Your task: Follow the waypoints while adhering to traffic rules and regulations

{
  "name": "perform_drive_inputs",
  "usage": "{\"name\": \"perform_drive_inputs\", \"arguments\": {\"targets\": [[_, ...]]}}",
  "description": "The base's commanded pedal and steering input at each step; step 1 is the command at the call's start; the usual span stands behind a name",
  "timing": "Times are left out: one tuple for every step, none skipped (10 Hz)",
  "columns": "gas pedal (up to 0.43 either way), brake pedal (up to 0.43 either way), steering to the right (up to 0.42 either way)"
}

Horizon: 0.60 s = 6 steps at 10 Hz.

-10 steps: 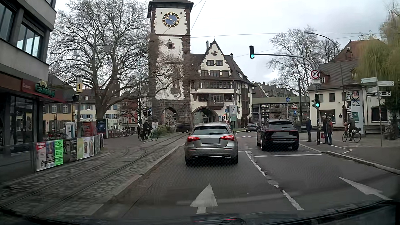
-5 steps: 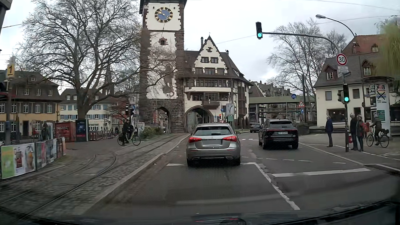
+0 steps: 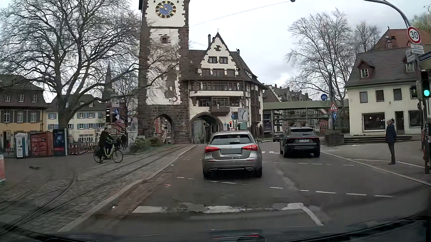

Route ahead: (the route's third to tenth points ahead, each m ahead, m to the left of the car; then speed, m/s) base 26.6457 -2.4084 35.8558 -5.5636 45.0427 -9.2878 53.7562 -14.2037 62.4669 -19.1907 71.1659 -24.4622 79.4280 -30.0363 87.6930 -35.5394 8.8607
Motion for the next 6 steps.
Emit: {"name": "perform_drive_inputs", "arguments": {"targets": [[0.067, 0.0, 0.03], [0.087, 0.0, 0.031], [0.087, 0.0, 0.032], [0.098, 0.0, 0.033], [0.098, 0.0, 0.034], [0.11, 0.0, 0.036]]}}
